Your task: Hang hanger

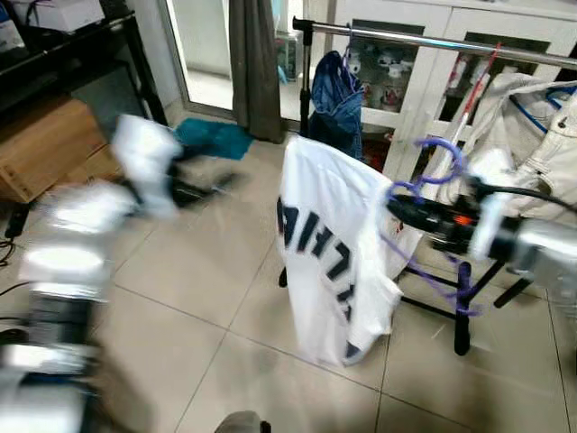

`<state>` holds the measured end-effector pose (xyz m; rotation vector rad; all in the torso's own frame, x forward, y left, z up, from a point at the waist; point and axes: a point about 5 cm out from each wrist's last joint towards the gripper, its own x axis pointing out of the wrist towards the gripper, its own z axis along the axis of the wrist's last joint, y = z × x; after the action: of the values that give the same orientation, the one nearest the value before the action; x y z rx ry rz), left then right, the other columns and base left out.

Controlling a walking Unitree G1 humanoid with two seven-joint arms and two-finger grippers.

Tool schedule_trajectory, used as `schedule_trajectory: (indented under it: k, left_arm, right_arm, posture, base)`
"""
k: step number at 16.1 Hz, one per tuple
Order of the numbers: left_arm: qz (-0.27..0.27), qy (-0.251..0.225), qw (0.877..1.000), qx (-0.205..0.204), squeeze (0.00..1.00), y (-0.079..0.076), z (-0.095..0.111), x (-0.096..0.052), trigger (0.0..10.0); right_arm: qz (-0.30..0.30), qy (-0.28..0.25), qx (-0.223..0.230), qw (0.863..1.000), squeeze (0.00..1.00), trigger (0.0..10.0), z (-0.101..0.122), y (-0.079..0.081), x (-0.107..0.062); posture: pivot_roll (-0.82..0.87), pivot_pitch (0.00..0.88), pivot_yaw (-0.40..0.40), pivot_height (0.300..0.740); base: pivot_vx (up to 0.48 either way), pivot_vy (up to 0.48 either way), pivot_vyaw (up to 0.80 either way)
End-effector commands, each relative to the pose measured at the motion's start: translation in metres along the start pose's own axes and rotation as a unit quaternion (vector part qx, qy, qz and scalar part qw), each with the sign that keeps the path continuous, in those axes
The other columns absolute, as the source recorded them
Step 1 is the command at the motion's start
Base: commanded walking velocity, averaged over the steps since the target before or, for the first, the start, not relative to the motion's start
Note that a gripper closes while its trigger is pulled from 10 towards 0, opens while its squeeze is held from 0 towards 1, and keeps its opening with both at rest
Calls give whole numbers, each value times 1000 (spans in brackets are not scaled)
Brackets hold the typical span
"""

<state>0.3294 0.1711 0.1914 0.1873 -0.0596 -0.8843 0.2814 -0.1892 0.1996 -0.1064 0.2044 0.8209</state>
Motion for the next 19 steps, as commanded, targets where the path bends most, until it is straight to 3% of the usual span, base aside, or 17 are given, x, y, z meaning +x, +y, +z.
schedule_trajectory:
  k: [1,2,4,5,7,9,10,11,16,17,18,19]
  left_arm:
    - [3,-4,1000,-4,0,-10,2,13,10000]
    - [10,-13,999,-35,0,-25,-4,33,10000]
    - [-4,-28,997,-66,0,-46,-9,49,10000]
    - [-11,-34,996,-80,1000,-55,-12,56,10000]
    - [-33,-23,995,-86,1000,-76,-22,69,10000]
    - [40,-5,999,-34,1000,-69,-29,72,10000]
    - [84,-22,996,-27,702,-62,-26,73,10000]
    - [95,-35,994,-33,16,-60,-24,72,10000]
    - [74,-46,996,-17,0,-67,-27,80,10000]
    - [60,-59,996,-13,0,-70,-24,82,8353]
    - [47,-73,996,-1,0,-72,-20,84,1647]
    - [45,-73,996,1,0,-72,-19,85,0]
  right_arm:
    - [-23,-22,-9,999,0,10000,12,3,6]
    - [-55,-38,4,998,0,10000,13,5,15]
    - [-92,-59,39,993,0,10000,14,7,24]
    - [-101,-66,49,991,0,10000,15,9,28]
    - [-130,-88,72,985,0,10000,18,12,38]
    - [-143,-97,80,982,0,10000,20,16,46]
    - [-143,-99,80,982,0,10000,21,20,49]
    - [-142,-100,82,981,0,10000,21,22,50]
    - [-145,-108,87,980,0,10000,25,24,52]
    - [-143,-108,87,980,0,10000,25,25,52]
    - [-138,-108,87,981,0,10000,25,26,52]
    - [-136,-108,88,981,0,10000,25,27,52]
  posture:
    - [115,0,39,740]
    - [109,0,40,740]
    - [106,0,41,740]
    - [97,0,43,740]
    - [88,0,45,740]
    - [86,0,44,740]
    - [87,0,40,740]
    - [85,0,41,740]
    - [80,0,46,740]
    - [76,0,47,740]
    - [75,0,49,740]
    - [75,0,49,740]
  base:
    - [0,0,0]
    - [0,0,0]
    - [0,0,0]
    - [0,0,0]
    - [0,0,0]
    - [0,0,0]
    - [0,0,0]
    - [0,0,0]
    - [0,0,0]
    - [0,0,0]
    - [0,0,0]
    - [0,0,0]
